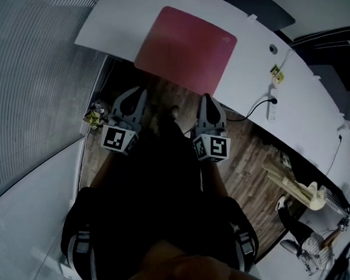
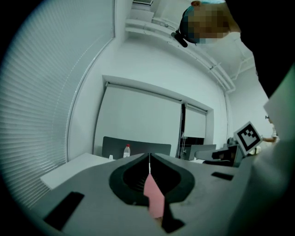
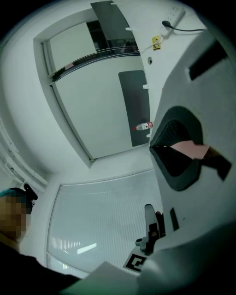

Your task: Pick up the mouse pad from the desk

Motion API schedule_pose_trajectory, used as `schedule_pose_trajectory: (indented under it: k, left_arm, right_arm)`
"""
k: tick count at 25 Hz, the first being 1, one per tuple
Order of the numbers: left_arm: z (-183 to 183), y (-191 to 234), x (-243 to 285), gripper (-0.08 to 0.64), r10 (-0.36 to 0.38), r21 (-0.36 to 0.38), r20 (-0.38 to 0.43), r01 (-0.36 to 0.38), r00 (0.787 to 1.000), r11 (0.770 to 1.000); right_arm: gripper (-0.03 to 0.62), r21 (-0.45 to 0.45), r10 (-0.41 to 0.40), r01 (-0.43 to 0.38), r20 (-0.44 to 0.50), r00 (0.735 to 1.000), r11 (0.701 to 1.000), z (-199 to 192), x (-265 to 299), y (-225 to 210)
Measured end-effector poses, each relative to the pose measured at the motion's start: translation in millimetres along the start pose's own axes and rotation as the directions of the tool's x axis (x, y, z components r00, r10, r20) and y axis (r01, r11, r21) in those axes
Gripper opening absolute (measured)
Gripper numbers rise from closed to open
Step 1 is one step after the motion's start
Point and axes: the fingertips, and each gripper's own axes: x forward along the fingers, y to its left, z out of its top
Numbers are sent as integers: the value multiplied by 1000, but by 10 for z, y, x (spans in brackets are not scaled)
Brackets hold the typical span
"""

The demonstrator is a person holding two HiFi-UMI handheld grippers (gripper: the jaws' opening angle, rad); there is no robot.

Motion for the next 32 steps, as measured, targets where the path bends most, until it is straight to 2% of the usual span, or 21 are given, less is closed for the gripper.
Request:
schedule_pose_trajectory:
  k: [2,5,10,15,18,21,26,29,32]
  left_arm:
    - [18,-8,125,9,-1,19,9,0,1000,1000]
    - [-17,2,240,9,7,23,-29,-6,1000,1000]
    - [-63,96,435,9,-5,42,-39,6,999,999]
    - [-210,230,622,9,-62,39,-92,66,994,997]
    - [-236,365,755,9,-111,83,-92,118,990,989]
    - [-295,469,879,9,-163,119,-154,182,975,976]
    - [-334,652,1118,9,-227,146,-123,244,966,959]
    - [-460,714,1203,9,-263,163,-226,302,938,939]
    - [-618,756,1258,9,-304,191,-263,358,916,914]
  right_arm:
    - [2,4,2,-2,-3,1000,1000,34,65,-106]
    - [2,14,-11,11,-9,1000,1000,47,120,-246]
    - [2,20,-36,37,-32,999,999,12,216,-382]
    - [2,-6,-80,80,-42,996,997,-100,321,-440]
    - [2,-9,-123,123,-34,992,992,-93,410,-481]
    - [2,12,-169,169,-18,985,986,-70,502,-523]
    - [2,16,-178,179,-63,982,984,-169,659,-510]
    - [2,-8,-161,161,-99,982,987,-281,814,-491]
    - [2,-28,-126,124,-153,980,992,-441,931,-466]
